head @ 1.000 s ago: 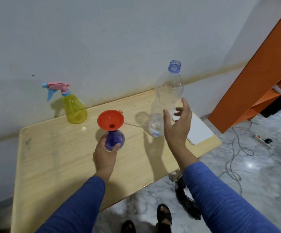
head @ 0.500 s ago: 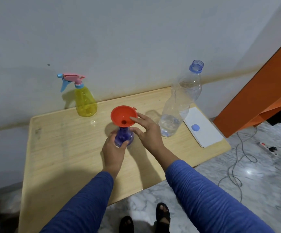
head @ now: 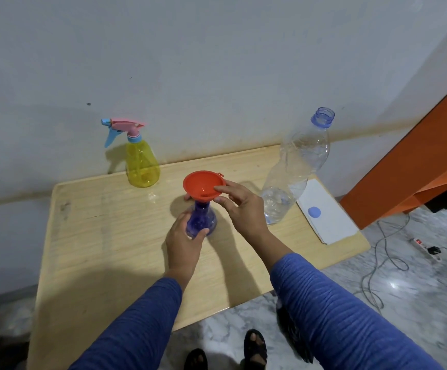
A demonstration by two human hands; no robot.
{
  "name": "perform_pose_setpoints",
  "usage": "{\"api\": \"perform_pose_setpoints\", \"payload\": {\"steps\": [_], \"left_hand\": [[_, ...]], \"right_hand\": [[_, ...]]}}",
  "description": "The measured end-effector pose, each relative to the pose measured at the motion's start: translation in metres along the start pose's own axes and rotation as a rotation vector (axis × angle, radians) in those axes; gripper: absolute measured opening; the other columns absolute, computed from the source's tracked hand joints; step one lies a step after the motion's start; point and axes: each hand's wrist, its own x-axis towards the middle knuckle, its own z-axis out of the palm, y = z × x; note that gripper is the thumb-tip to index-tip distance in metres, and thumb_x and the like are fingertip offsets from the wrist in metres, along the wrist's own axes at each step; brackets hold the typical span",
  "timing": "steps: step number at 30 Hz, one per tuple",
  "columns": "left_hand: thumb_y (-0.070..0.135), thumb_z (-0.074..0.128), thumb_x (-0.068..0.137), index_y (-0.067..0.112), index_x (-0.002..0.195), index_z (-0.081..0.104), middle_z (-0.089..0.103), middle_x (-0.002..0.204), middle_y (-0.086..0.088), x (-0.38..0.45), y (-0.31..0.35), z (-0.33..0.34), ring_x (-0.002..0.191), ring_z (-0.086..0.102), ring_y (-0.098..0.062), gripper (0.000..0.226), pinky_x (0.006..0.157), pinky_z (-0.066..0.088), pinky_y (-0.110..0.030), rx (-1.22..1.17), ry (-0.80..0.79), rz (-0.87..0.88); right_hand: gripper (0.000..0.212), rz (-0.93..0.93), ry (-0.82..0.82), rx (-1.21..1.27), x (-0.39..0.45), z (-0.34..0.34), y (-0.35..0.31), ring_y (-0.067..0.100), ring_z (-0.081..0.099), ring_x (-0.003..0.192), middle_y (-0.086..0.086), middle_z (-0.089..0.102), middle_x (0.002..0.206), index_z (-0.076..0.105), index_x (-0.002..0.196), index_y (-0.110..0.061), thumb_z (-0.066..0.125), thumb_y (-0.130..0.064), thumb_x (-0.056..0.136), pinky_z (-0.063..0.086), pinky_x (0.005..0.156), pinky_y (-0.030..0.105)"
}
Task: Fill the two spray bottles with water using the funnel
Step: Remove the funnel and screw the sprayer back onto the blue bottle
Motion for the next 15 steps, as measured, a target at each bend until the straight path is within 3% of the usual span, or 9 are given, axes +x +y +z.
{"api": "perform_pose_setpoints", "payload": {"steps": [5,11,15], "left_hand": [[0.019,0.08,0.073,0.016,0.129,0.055,0.06,0.128,0.0,0.002,-0.003,0.0,0.115,0.057,-0.017,0.062,0.099,0.047,-0.035,0.018,-0.002,0.007],[0.018,0.081,0.071,0.016,0.132,0.054,0.057,0.132,0.002,0.001,-0.007,0.001,0.12,0.054,-0.013,0.066,0.102,0.046,-0.038,-0.003,0.003,0.025],[0.014,0.082,0.069,0.015,0.131,0.054,0.057,0.131,0.002,0.0,-0.007,0.0,0.119,0.053,-0.012,0.068,0.101,0.047,-0.039,-0.011,0.032,0.021]], "right_hand": [[0.027,0.007,-0.04,0.01,0.008,-0.004,-0.008,0.005,0.055,0.108,0.007,0.064,0.123,0.072,0.105,-0.018,0.073,-0.016,0.079,0.049,0.097,0.03],[0.025,0.0,-0.055,0.096,0.024,-0.009,-0.015,0.019,0.065,0.104,0.01,0.067,0.116,0.07,0.104,-0.017,0.072,-0.012,0.08,0.051,0.093,0.031],[0.024,0.063,-0.037,0.162,0.05,-0.009,-0.015,0.016,0.067,0.096,0.008,0.07,0.108,0.071,0.105,-0.016,0.071,-0.012,0.081,0.052,0.09,0.03]]}}
